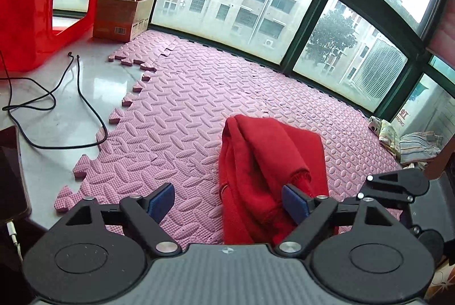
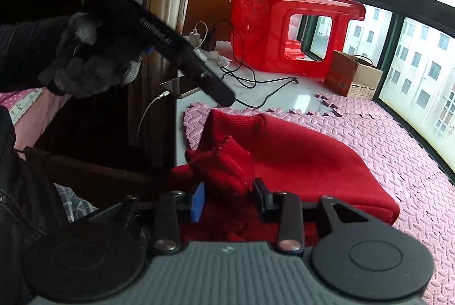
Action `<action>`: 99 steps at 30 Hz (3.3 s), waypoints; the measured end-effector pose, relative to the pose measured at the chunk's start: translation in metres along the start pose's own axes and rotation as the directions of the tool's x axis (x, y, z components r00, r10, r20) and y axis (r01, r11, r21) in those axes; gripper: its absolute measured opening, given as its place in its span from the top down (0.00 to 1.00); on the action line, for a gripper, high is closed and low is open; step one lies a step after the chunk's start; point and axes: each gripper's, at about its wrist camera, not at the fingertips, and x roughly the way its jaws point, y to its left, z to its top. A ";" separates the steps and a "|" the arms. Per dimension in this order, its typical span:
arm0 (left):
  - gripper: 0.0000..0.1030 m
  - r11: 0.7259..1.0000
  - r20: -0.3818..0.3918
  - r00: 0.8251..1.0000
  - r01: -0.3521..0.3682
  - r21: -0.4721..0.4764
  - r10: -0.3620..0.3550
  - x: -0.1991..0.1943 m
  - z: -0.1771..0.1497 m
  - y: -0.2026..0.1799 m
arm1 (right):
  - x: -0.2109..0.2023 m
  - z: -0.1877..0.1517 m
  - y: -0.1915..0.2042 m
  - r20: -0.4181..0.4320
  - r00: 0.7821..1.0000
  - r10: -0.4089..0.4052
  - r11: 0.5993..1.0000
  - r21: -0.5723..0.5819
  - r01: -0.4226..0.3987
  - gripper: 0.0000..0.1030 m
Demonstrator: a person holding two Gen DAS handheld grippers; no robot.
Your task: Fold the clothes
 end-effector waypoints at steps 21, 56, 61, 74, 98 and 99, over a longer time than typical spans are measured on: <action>0.73 0.976 -0.128 0.974 0.200 0.091 -0.188 0.066 0.001 -0.047 | -0.032 0.005 -0.045 0.032 0.998 -0.051 0.975 0.218 0.042 0.57; 0.73 0.986 -0.100 0.982 0.163 0.025 -0.160 0.100 0.031 -0.026 | 0.057 0.021 -0.052 -0.092 0.995 -0.036 0.928 0.367 0.067 0.68; 0.84 0.994 -0.171 0.980 0.105 0.014 -0.101 0.129 0.020 -0.015 | 0.049 0.010 -0.054 -0.078 0.996 -0.032 0.905 0.422 0.062 0.68; 0.84 0.996 -0.144 0.987 0.084 0.035 -0.078 0.122 0.013 -0.015 | 0.023 -0.001 -0.099 -0.062 0.982 -0.176 0.847 0.499 0.184 0.64; 0.69 0.991 -0.121 0.986 0.124 0.051 -0.117 0.063 0.001 -0.026 | 0.024 -0.007 -0.056 -0.085 0.995 0.053 0.887 0.461 -0.008 0.63; 0.74 0.991 -0.123 0.985 0.126 0.051 -0.119 0.063 -0.001 -0.025 | 0.025 -0.009 -0.055 -0.087 0.995 0.053 0.885 0.466 -0.006 0.65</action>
